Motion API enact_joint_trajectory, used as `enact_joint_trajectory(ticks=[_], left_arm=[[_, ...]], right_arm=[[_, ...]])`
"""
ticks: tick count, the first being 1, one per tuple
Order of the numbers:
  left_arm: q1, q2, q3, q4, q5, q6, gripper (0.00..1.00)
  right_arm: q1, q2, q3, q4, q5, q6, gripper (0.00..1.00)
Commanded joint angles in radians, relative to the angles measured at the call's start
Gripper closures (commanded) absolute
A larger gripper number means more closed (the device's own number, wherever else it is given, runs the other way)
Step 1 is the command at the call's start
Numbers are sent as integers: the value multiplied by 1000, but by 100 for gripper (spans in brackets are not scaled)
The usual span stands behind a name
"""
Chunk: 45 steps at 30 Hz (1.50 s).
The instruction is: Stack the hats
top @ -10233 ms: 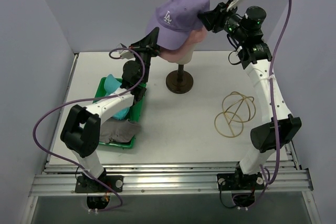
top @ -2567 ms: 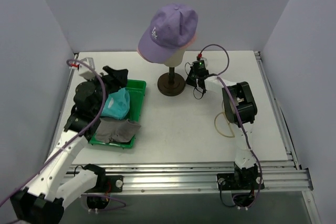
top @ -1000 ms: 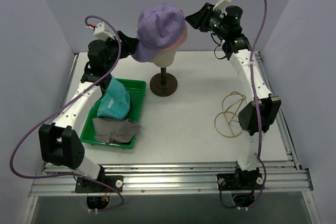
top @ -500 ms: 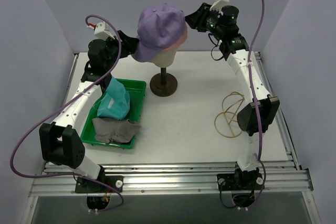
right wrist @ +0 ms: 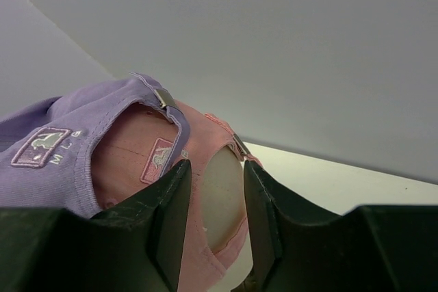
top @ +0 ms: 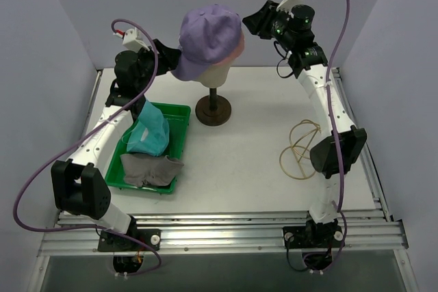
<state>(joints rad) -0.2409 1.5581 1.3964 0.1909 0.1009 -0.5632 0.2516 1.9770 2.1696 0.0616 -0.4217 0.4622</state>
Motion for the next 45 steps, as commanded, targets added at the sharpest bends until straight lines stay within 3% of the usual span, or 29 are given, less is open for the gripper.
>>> enact_joint_trajectory(ticks=[1,14,35,39,45], left_arm=[[-5,-4,62,50,19,11,27],[-12,-4,62,51,17,11,27],[-18,0,64,62,14,6,27],[-18,2,61,62,13,8,27],[-20,5,50,73,11,5,27]], right_arm=[[9,-81,50,40,3,-14,67],[23,-109,-27,83,-20,-8,68],[52,-55,6,8,-32,-34,72],[54,-46,10,-39,15,-53,81],[54,-32,13,-89,52,-74,84]])
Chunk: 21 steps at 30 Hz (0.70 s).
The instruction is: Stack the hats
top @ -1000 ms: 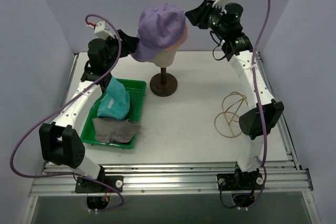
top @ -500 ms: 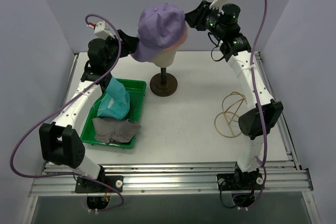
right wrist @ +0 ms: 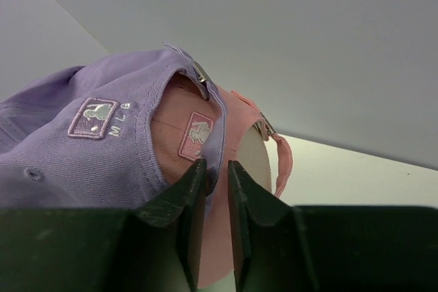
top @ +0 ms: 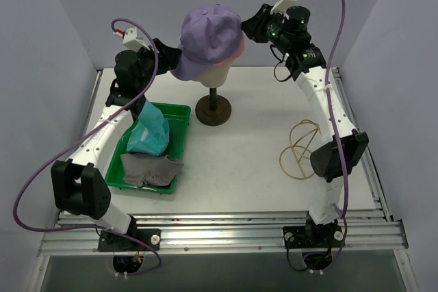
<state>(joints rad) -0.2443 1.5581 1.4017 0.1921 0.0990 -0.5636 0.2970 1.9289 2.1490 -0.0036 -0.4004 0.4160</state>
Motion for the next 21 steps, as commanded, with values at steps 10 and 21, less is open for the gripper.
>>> enact_joint_trajectory(ticks=[10,21], left_arm=[[-16,25,48,72,11,10,27],[-15,36,39,75,16,11,27]], right_arm=[[5,64,5,-134,141,-62,97],[7,91,-43,-183,195,-56,95]])
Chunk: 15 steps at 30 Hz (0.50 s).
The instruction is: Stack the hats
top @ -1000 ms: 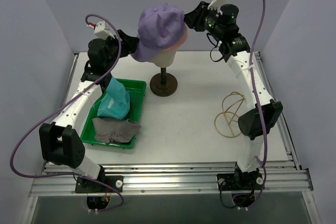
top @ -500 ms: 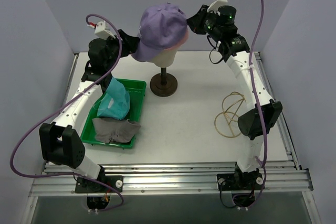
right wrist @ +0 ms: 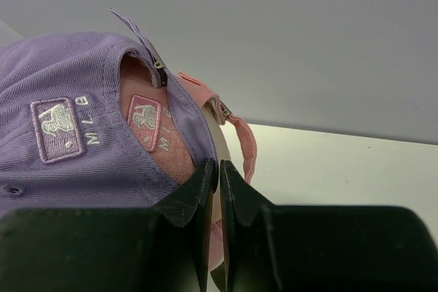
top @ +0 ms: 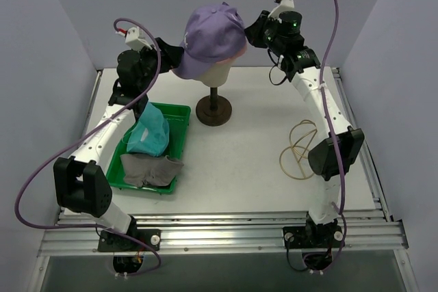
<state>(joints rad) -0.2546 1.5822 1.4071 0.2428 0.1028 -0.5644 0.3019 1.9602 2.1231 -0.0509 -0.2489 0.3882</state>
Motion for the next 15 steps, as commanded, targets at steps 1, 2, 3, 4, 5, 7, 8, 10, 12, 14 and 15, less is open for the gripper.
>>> enact_joint_trajectory(ticks=[1,2,3,4,5,7,8,10,12,14,15], left_arm=[[-5,12,36,24,15,14,26],[-5,10,38,20,17,18,26],[-5,7,41,20,23,21,26],[-3,6,47,16,23,24,25],[-2,-1,52,13,26,34,24],[2,-7,75,0,34,43,23],[2,-16,81,-5,34,46,23],[2,-21,99,-10,44,52,23],[2,-13,113,-11,57,51,22],[3,7,134,-2,96,61,22],[3,15,142,1,109,70,22]], right_arm=[[2,71,-3,-156,46,-28,95],[3,75,12,-167,45,-29,95],[3,80,43,-181,40,-31,94],[3,85,61,-190,28,-31,94],[2,88,83,-199,22,-32,94],[-6,86,136,-199,-7,-35,91],[-9,79,146,-185,-41,-35,88],[-21,63,165,-121,-61,-40,78],[-27,51,166,-32,-133,-49,74],[-41,42,172,12,-180,-66,72],[-46,37,170,37,-200,-68,71]])
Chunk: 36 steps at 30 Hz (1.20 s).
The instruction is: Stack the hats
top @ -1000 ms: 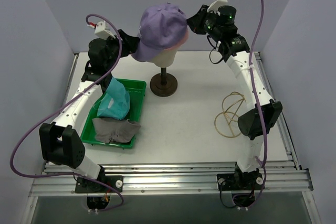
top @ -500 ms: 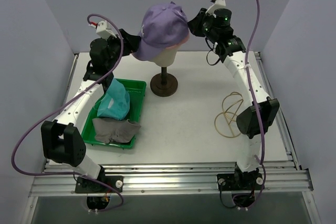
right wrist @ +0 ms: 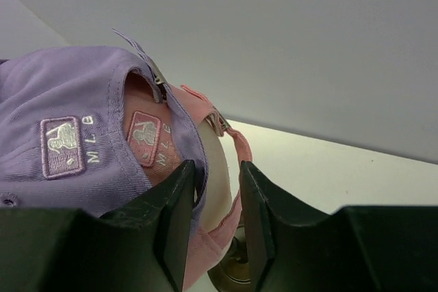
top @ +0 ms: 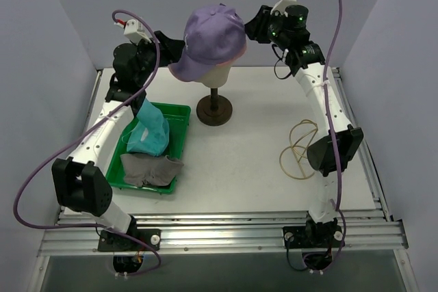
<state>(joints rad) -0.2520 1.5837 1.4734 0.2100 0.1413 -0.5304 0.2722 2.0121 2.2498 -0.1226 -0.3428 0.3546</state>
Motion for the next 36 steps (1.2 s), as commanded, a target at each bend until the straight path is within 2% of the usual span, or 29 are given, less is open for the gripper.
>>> enact_joint_trajectory(ticks=[1,11,15,22,30,36], left_arm=[[2,22,87,34,79,44,22],[36,148,235,-34,136,69,22],[36,202,321,-52,188,86,22],[30,320,439,-9,334,44,22],[20,337,436,11,345,53,22],[16,343,433,14,342,50,22]], right_arm=[[-21,-19,45,110,-113,-28,71],[-73,-50,2,179,-143,32,69],[-103,-59,-32,254,-196,84,69],[-116,-47,-28,265,-289,124,69],[-96,-65,-58,229,-291,109,70],[-87,-21,-12,187,-254,73,71]])
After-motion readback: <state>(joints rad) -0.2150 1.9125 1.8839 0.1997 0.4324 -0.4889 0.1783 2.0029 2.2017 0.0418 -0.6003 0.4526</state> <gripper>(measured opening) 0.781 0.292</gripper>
